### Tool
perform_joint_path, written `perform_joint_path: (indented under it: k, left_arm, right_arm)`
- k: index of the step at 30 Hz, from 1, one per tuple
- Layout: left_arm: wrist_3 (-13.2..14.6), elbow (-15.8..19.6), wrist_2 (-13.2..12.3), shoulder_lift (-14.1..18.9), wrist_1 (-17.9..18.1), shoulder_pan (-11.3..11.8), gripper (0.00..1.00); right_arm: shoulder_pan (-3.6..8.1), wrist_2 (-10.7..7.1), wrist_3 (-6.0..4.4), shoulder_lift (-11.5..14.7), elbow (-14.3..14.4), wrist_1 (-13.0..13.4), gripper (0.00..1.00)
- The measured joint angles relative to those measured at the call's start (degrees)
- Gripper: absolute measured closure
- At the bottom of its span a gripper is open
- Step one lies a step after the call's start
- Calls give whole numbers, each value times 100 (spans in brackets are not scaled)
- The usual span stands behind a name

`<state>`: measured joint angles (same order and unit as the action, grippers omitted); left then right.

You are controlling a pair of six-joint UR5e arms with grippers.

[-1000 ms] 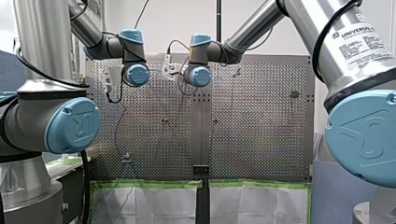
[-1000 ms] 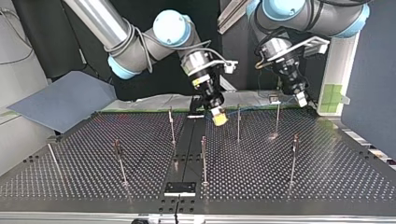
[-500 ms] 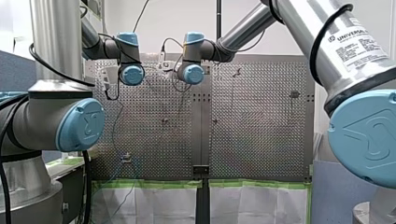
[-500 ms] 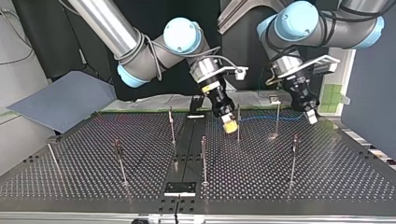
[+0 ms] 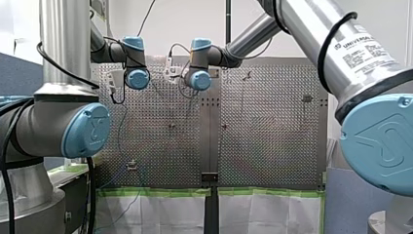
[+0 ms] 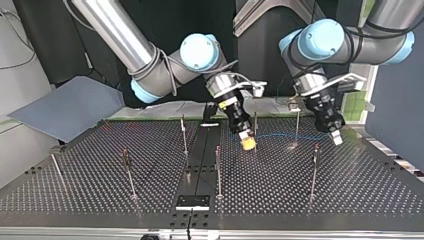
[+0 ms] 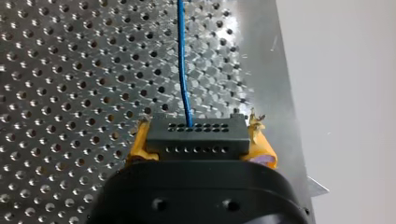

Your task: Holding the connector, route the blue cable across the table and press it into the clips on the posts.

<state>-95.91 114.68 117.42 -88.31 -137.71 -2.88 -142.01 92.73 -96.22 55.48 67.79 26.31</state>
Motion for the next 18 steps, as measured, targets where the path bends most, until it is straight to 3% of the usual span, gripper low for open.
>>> perform_joint_path:
  k: [18]
  left_arm:
    - [-244,-205,-462,-390,237,234,100]
  right_arm:
    - [52,-17,-12,-230,-454,-182,100]
